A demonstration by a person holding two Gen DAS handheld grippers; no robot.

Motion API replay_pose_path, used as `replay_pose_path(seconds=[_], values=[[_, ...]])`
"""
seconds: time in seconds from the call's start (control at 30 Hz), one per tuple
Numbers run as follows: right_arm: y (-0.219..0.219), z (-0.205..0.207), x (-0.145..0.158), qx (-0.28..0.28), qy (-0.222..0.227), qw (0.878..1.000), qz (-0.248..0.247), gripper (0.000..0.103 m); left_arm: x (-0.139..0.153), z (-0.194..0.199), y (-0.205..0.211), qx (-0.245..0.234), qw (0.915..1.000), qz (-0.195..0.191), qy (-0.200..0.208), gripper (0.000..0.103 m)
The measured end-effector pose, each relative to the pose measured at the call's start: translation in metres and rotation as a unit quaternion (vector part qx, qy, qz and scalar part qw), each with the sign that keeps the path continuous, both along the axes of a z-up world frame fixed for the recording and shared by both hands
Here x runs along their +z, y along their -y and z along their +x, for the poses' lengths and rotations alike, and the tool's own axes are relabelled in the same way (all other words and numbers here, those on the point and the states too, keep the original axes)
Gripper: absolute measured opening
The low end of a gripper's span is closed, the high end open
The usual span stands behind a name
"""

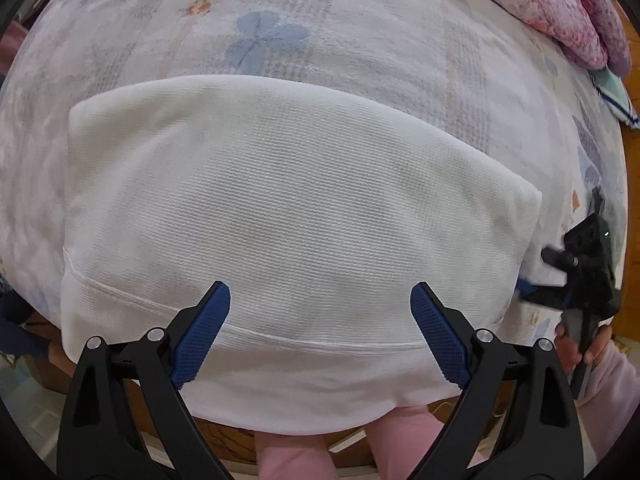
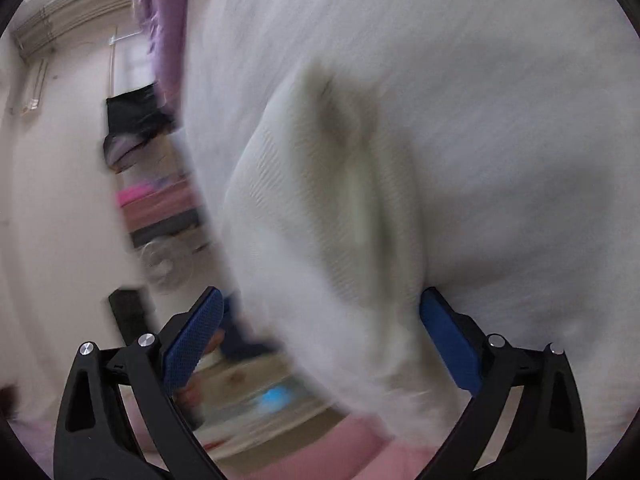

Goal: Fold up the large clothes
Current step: 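Grasp the folded jacket edge with the right tool while the left tool pinches its middle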

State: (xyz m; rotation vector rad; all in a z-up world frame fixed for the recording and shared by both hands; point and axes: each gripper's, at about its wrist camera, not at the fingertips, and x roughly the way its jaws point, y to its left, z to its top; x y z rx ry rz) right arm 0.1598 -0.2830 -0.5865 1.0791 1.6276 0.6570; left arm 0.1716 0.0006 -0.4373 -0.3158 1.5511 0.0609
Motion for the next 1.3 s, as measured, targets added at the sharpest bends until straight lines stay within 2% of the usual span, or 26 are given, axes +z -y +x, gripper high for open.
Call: replay_pose_path(seconds=[0.03, 0.07, 0.13, 0.2, 0.27, 0.3, 0.37, 0.43, 0.47, 0.5, 0.53, 0.57, 0.6, 0.63, 0.67, 0.73, 0.8, 0.87, 0.9, 0.93, 1.03, 1.1, 1.17, 1.2, 1.27, 1.3], values=[[-0.013, 0.000, -0.003, 0.043, 0.021, 0.997, -0.054, 0.095, -0.001, 0.000, -0.001, 0.001, 1.0000, 0.000, -0.001, 0.092], [-0.018, 0.002, -0.005, 0.049, 0.026, 0.997, -0.062, 0.097, -0.002, 0.000, -0.001, 0.003, 1.0000, 0.001, -0.002, 0.092], [-0.021, 0.004, -0.007, 0.015, 0.015, 0.997, -0.071, 0.097, -0.004, 0.002, -0.002, 0.006, 0.9999, 0.007, -0.006, 0.092], [-0.017, 0.000, -0.011, -0.023, -0.016, 0.998, -0.055, 0.097, -0.004, 0.004, -0.004, 0.009, 0.9999, 0.009, -0.001, 0.092], [-0.004, -0.006, -0.017, -0.083, -0.052, 0.995, 0.017, 0.094, -0.004, 0.008, -0.006, 0.014, 0.9999, 0.002, 0.005, 0.092], [-0.004, -0.008, -0.023, -0.110, -0.074, 0.990, 0.050, 0.090, -0.005, 0.010, -0.006, 0.013, 0.9999, -0.003, 0.006, 0.092], [-0.011, -0.007, -0.029, -0.115, -0.096, 0.988, 0.034, 0.074, -0.004, 0.021, -0.008, 0.001, 0.9999, 0.005, 0.012, 0.091], [-0.022, -0.007, -0.028, -0.095, -0.112, 0.989, -0.008, 0.042, -0.002, 0.033, -0.011, -0.009, 0.9996, 0.009, 0.027, 0.088], [-0.023, -0.007, -0.024, -0.092, -0.112, 0.989, -0.018, 0.039, 0.000, 0.042, -0.013, -0.010, 0.9994, 0.001, 0.034, 0.073], [-0.025, -0.008, -0.016, -0.091, -0.105, 0.990, -0.029, 0.030, 0.001, 0.051, -0.017, -0.009, 0.9992, -0.013, 0.037, 0.063], [-0.026, -0.010, -0.007, -0.089, -0.096, 0.991, -0.037, 0.023, 0.000, 0.058, -0.019, -0.009, 0.9992, -0.017, 0.035, 0.049], [-0.026, -0.011, 0.000, -0.088, -0.091, 0.991, -0.044, 0.023, -0.001, 0.065, -0.020, -0.009, 0.9993, -0.016, 0.033, 0.036], [-0.028, -0.013, 0.010, -0.088, -0.086, 0.991, -0.055, 0.021, -0.002, 0.076, -0.021, -0.016, 0.9992, -0.018, 0.033, 0.028], [-0.030, -0.015, 0.020, -0.090, -0.082, 0.990, -0.065, 0.021, -0.003, 0.084, -0.020, -0.025, 0.9989, -0.019, 0.034, 0.010], [-0.035, -0.015, 0.026, -0.089, -0.076, 0.990, -0.074, 0.021, -0.006, 0.093, -0.017, -0.040, 0.9984, -0.019, 0.035, 0.002], [-0.043, -0.016, 0.043, -0.084, -0.058, 0.989, -0.109, 0.021, -0.015, 0.109, -0.014, -0.062, 0.9976, -0.004, 0.030, 0.002], [-0.054, -0.016, 0.045, -0.086, -0.055, 0.985, -0.138, 0.021, -0.038, 0.122, -0.013, -0.071, 0.9974, 0.002, 0.011, 0.000], [-0.057, -0.014, 0.051, -0.090, -0.055, 0.981, -0.163, 0.021, -0.079, 0.129, -0.015, -0.067, 0.9973, -0.009, -0.029, 0.000], [-0.060, -0.012, 0.052, -0.092, -0.053, 0.979, -0.175, 0.021, -0.092, 0.130, -0.017, -0.064, 0.9973, -0.015, -0.032, 0.003], [-0.065, -0.008, 0.054, -0.088, -0.051, 0.976, -0.191, 0.021, -0.094, 0.131, -0.021, -0.056, 0.9979, -0.026, -0.019, 0.003], [-0.088, -0.011, 0.059, -0.061, -0.050, 0.966, -0.245, 0.021, -0.086, 0.121, -0.029, -0.046, 0.9971, -0.052, -0.031, 0.002], [-0.087, -0.008, 0.061, -0.061, -0.058, 0.964, -0.252, 0.021, -0.078, 0.102, -0.022, -0.065, 0.9952, -0.038, -0.063, 0.000], [-0.090, -0.008, 0.063, -0.064, -0.061, 0.963, -0.254, 0.021, -0.077, 0.074, -0.007, -0.104, 0.9920, -0.022, -0.068, 0.000], [-0.093, -0.007, 0.063, -0.066, -0.063, 0.963, -0.255, 0.021, -0.088, 0.060, -0.003, -0.113, 0.9915, -0.005, -0.065, 0.000], [-0.095, -0.005, 0.058, -0.069, -0.068, 0.962, -0.256, 0.021, -0.096, 0.056, -0.006, -0.080, 0.9959, -0.005, -0.042, 0.001], [-0.095, -0.006, 0.057, -0.069, -0.070, 0.961, -0.259, 0.021, -0.095, 0.056, -0.009, -0.063, 0.9970, -0.010, -0.044, 0.001]])
